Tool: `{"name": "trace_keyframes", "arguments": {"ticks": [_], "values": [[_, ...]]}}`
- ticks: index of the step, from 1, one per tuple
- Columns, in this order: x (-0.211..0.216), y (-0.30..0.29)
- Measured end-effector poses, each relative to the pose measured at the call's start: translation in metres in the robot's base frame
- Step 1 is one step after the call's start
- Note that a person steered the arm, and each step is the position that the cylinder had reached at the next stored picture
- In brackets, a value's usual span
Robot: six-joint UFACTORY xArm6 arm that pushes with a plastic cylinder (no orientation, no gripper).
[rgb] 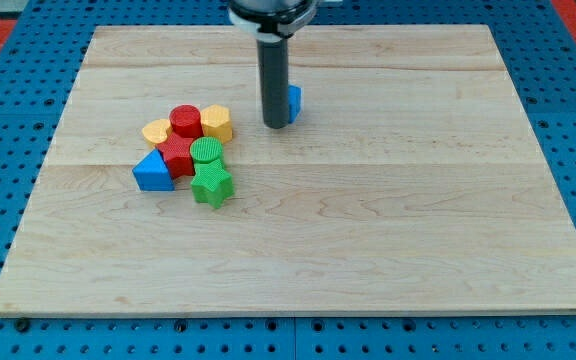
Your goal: Slide the blue cube to the top right
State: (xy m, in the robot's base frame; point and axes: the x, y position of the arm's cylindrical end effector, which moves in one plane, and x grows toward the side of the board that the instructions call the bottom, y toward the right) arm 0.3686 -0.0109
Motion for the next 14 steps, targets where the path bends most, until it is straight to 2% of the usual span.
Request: {"name": "trace_keyframes", "arguments": {"ticks": [2, 3, 4, 5, 6, 7, 8, 9, 11, 13, 14], "values": [[-0.031, -0.021], [-0.070, 0.019], [-0.091, 0.068], [-0.089, 0.113], [-0.055, 0.090], [-0.030, 0.097], [-0.069, 0.143], [-0.108, 0.154], [-0.125, 0.209], [-0.121, 0.249], [-0.139, 0.291]]}}
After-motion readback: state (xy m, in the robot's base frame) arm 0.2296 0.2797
